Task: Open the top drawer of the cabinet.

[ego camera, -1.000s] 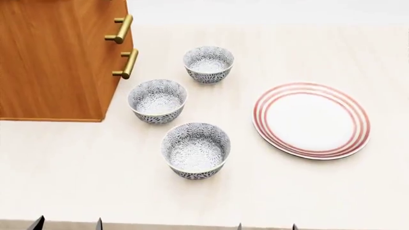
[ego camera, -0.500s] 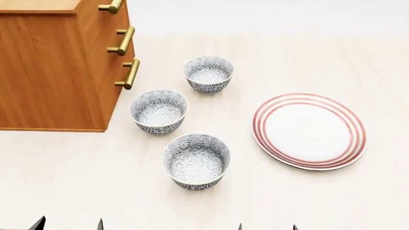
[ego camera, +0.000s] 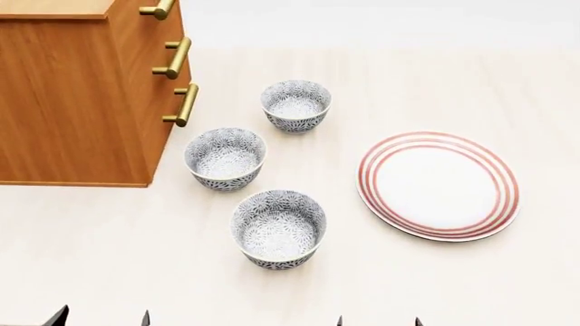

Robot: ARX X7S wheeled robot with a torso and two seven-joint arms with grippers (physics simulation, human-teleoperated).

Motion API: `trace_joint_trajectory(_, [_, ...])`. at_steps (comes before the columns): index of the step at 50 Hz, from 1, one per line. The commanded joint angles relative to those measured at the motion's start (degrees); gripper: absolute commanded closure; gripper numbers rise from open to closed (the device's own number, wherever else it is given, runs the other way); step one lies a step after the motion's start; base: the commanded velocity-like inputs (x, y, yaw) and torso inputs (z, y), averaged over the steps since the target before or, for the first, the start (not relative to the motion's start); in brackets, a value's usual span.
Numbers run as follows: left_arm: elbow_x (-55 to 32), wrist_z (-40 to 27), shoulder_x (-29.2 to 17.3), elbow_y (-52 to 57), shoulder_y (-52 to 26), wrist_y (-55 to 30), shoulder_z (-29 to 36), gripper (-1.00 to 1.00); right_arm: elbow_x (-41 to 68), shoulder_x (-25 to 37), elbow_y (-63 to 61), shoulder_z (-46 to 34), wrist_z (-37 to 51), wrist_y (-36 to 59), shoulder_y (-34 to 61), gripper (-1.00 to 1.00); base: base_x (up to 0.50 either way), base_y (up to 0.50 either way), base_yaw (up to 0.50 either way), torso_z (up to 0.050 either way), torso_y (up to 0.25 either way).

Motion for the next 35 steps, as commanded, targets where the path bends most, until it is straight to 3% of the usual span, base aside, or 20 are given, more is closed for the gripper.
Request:
trace_joint_trajectory(1, [1.65, -0.22, -2.14, 11.04, -1.1, -12.39, 2.65, -1.0, 2.41, 2.23, -14.62, -0.28, 1.81, 12.8, -0.05, -1.0, 0.0, 0.0, 0.0, 0.0, 0.0])
trace_joint_trajectory(4, [2.25, -1.46, -2.92, 21.12, -1.0, -19.98, 2.6, -1.0, 3.93, 3.57, -24.88, -0.07, 3.38, 23.45, 1.88, -1.0, 0.0, 0.0, 0.0, 0.0, 0.0])
trace_joint_trajectory(7, [-1.91, -1.67, -2.49, 34.42, -4.1, -34.67, 0.01, -1.0, 5.71, 3.95, -30.63, 0.64, 4.51, 31.26, 5.34, -1.0, 0.0, 0.0, 0.0, 0.0, 0.0])
trace_joint_trajectory(15, [-7.51, -3.0, -1.06, 45.45, -13.33, -51.39, -3.91, -1.0, 8.92, 4.38, -41.55, 1.43, 6.54, 43.07, 10.34, -1.0, 0.0, 0.0, 0.0, 0.0, 0.0])
trace_joint_trajectory(26, [-5.74, -4.0, -2.82, 46.31, -10.93, -49.41, -0.71, -1.0, 10.67, 5.29, -44.63, 3.33, 6.5, 43.87, 9.23, -1.0, 0.0, 0.0, 0.0, 0.0, 0.0])
trace_joint_trajectory(35, [-6.12, -4.58, -2.42, 44.3, -10.71, -48.05, -2.13, -1.0, 10.98, 5.58, -44.17, 3.51, 6.29, 42.54, 8.34, -1.0, 0.0, 0.0, 0.0, 0.0, 0.0])
